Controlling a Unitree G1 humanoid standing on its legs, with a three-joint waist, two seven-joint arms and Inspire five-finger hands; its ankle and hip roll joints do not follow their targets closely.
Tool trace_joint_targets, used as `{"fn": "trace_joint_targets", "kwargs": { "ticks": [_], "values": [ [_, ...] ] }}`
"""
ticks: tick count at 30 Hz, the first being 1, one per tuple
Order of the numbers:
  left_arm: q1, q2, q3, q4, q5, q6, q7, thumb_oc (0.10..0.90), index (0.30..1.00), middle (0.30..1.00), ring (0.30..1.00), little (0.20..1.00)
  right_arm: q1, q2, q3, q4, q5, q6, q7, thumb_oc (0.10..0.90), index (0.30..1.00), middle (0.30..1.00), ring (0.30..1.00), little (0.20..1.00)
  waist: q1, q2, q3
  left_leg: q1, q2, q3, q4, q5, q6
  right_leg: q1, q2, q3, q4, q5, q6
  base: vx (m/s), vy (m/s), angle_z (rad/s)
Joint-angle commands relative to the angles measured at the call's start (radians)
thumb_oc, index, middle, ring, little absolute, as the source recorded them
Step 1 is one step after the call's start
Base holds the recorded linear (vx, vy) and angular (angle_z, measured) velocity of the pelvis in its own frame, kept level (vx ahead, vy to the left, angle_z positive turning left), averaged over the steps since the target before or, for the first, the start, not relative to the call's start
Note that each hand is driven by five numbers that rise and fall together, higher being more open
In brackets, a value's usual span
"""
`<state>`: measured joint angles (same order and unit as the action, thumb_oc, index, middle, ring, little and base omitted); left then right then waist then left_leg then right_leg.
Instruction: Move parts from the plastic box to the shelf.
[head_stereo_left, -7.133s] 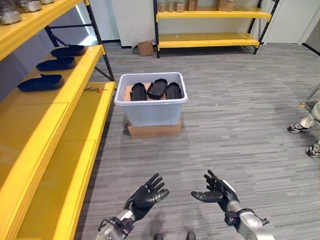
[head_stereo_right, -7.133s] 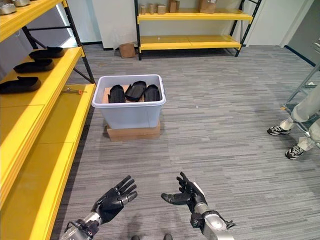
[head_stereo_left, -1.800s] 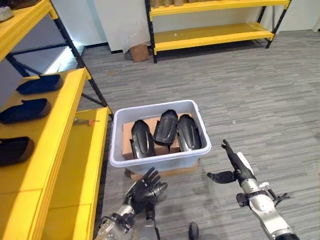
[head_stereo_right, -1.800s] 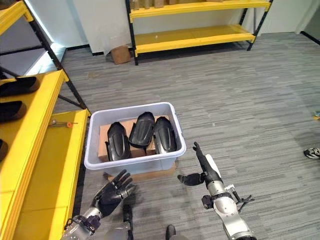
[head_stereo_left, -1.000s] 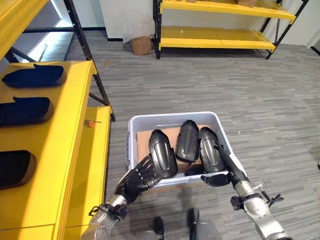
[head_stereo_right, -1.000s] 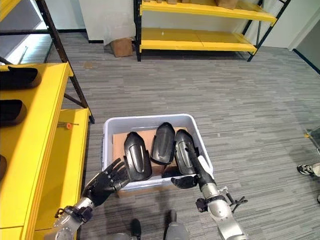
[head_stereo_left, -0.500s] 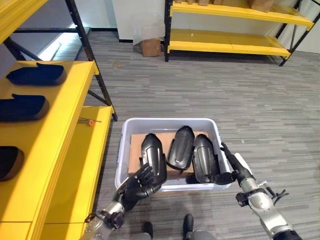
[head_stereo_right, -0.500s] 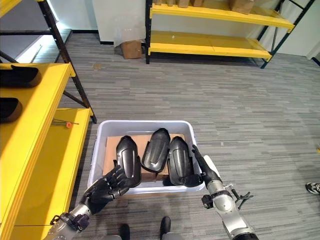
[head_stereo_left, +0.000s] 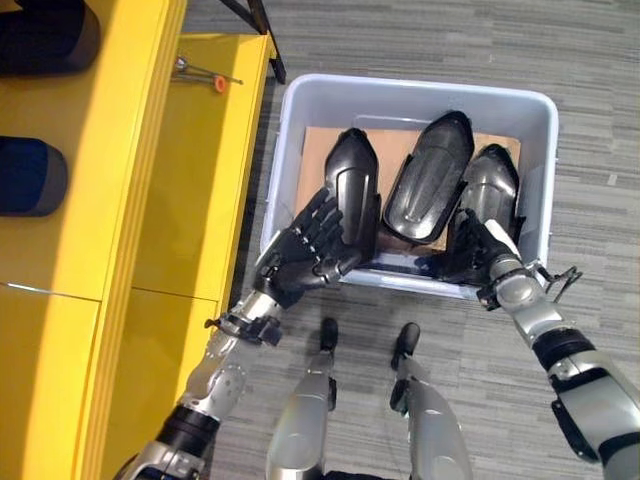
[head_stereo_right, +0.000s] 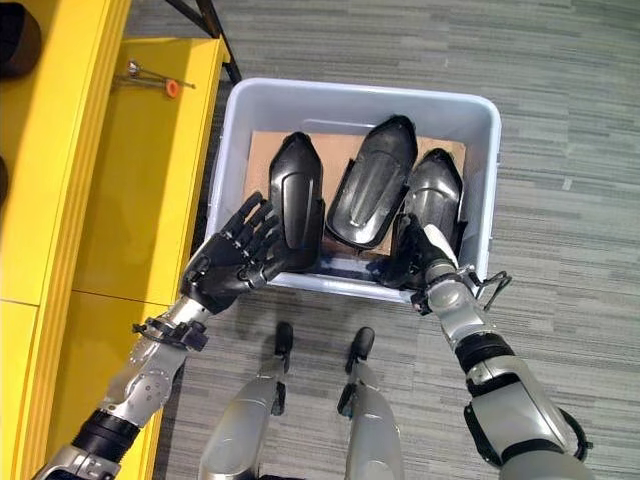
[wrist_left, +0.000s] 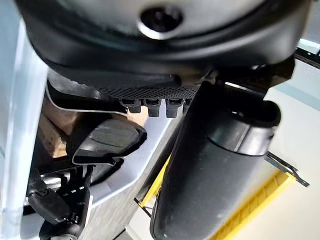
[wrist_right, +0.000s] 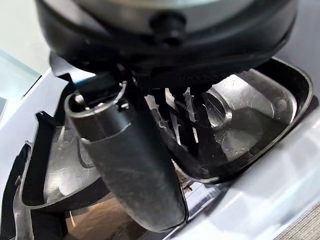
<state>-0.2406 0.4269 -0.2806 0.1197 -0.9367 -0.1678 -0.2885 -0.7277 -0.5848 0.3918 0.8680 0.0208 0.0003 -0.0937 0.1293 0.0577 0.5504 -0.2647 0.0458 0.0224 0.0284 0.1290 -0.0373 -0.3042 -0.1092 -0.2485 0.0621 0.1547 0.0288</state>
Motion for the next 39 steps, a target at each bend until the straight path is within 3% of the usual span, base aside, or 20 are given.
{"fn": "trace_joint_targets", "kwargs": {
  "ticks": [1,8,11,23,30,39],
  "values": [
    [0.004,0.010,0.034,-0.102,-0.012,-0.079,-0.024,0.900,1.000,1.000,1.000,1.000,-0.090,-0.071,0.010,-0.024,0.047,-0.025,-0.034,0.900,1.000,1.000,1.000,1.000,-0.015,0.012,-0.030,0.006,-0.020,0.016,0.055,-0.118,0.012,0.002,-0.027,0.053,0.192,-0.219,0.039,0.00,0.000,0.00],
    [0.013,0.012,0.010,-0.109,-0.021,-0.075,-0.023,0.900,1.000,1.000,1.000,1.000,-0.124,-0.069,-0.015,0.105,0.115,0.043,-0.150,0.900,1.000,1.000,1.000,1.000,-0.008,0.038,-0.030,-0.075,-0.024,0.026,0.074,-0.116,0.016,-0.079,-0.028,0.053,0.224,-0.227,0.031,0.00,0.000,0.00],
    [0.020,0.014,0.002,-0.121,-0.020,-0.069,-0.019,0.900,1.000,1.000,1.000,1.000,-0.137,-0.065,-0.033,0.123,0.108,0.053,-0.127,0.900,1.000,1.000,1.000,1.000,-0.006,0.048,-0.030,-0.104,-0.028,0.027,0.085,-0.117,0.016,-0.110,-0.029,0.055,0.240,-0.231,0.028,0.00,0.000,0.00],
    [0.026,0.014,-0.044,-0.143,-0.006,-0.056,-0.008,0.900,1.000,1.000,1.000,1.000,-0.232,-0.086,0.016,0.133,0.005,-0.025,-0.183,0.900,1.000,1.000,1.000,1.000,0.002,0.077,-0.030,-0.196,-0.040,0.026,0.125,-0.117,0.019,-0.207,-0.041,0.054,0.290,-0.241,0.018,0.00,0.000,0.00],
    [0.051,0.031,-0.055,-0.161,-0.020,-0.051,-0.011,0.900,1.000,1.000,1.000,1.000,-0.295,-0.133,0.065,0.089,-0.095,-0.032,-0.133,0.900,1.000,1.000,1.000,1.000,0.004,0.089,-0.030,-0.212,-0.040,0.027,0.135,-0.115,0.017,-0.224,-0.045,0.056,0.300,-0.243,0.015,0.00,0.000,0.00],
    [0.069,0.033,-0.058,-0.180,-0.008,-0.036,-0.007,0.900,1.000,1.000,1.000,1.000,-0.375,-0.164,0.112,0.112,-0.057,0.019,-0.076,0.900,1.000,1.000,1.000,1.000,0.015,0.114,-0.030,-0.233,-0.040,0.031,0.148,-0.113,0.014,-0.254,-0.058,0.052,0.328,-0.252,0.010,0.01,0.004,0.00]
  ]
}}
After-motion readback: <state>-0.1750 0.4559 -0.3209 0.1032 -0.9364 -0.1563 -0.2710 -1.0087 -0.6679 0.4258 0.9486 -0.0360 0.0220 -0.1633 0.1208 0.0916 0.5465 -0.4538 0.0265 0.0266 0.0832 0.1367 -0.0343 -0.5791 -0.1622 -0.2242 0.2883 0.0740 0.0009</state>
